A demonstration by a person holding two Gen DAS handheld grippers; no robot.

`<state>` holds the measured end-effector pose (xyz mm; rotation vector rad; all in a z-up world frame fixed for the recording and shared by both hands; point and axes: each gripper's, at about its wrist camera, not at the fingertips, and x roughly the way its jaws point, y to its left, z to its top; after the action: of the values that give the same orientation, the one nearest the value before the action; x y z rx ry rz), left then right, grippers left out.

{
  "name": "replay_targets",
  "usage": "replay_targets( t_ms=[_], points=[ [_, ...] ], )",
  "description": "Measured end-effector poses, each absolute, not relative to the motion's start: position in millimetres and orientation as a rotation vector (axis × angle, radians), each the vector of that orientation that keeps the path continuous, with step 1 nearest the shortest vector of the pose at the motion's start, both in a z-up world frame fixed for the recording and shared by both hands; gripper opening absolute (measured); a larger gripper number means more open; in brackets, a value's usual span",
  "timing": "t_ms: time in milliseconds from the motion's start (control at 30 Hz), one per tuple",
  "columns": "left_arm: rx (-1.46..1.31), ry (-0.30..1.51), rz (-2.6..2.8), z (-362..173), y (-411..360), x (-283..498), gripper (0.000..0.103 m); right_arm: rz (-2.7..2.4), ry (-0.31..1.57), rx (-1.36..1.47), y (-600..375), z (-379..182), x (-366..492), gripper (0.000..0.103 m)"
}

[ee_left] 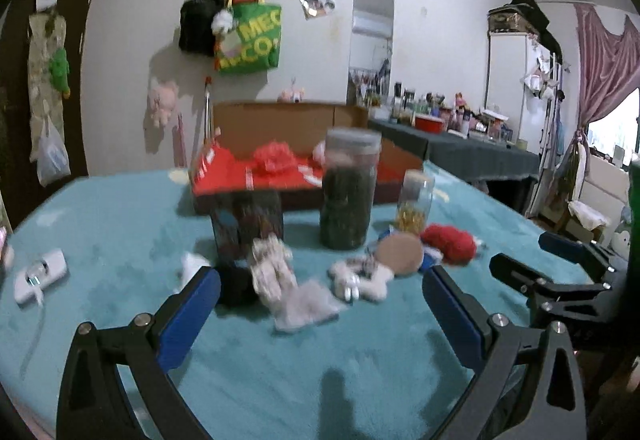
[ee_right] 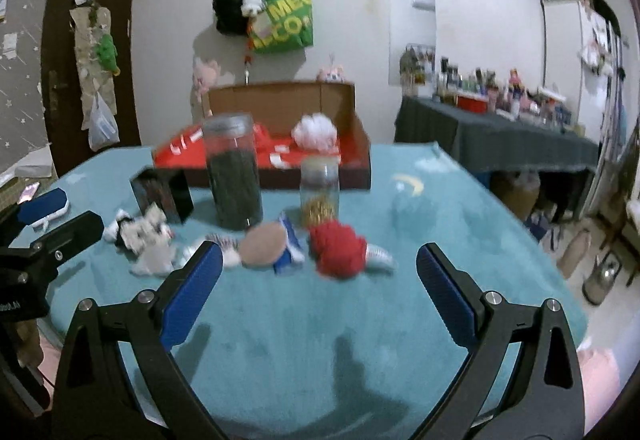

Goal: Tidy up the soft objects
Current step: 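Withdraw both tools from the box back toward the table, then grasp the cream rope toy with the left tool while the right tool grasps the red knitted bunny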

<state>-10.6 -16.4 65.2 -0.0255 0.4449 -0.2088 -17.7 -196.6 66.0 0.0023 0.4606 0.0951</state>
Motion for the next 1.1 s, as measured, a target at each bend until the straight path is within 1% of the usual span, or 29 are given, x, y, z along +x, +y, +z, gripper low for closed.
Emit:
replay_targets(
  t_ms=[133,333,600,900,1100],
  points=[
    [-0.026,0.47,-0.186,50,-17,-4,0.103,0.076,0.512,-0.008,-196,41,-13,0.099],
    [-0.019,0.497,-0.171,42,-17,6,0.103,0.072,0.557,-0.002,-197,22,-8,0.099],
    [-0.02,0.513,-0.169,51,-15,23,0.103,0.073,0.571,0.004,-201,23,0,0.099],
    [-0.001,0.565,-0.164,62,-14,55,0.103,0.092,0.614,0.018,-215,38,34,0.099],
    [0.035,0.659,-0.181,61,-9,79,0.091,0.129,0.692,0.017,-225,42,70,0.099]
  ],
)
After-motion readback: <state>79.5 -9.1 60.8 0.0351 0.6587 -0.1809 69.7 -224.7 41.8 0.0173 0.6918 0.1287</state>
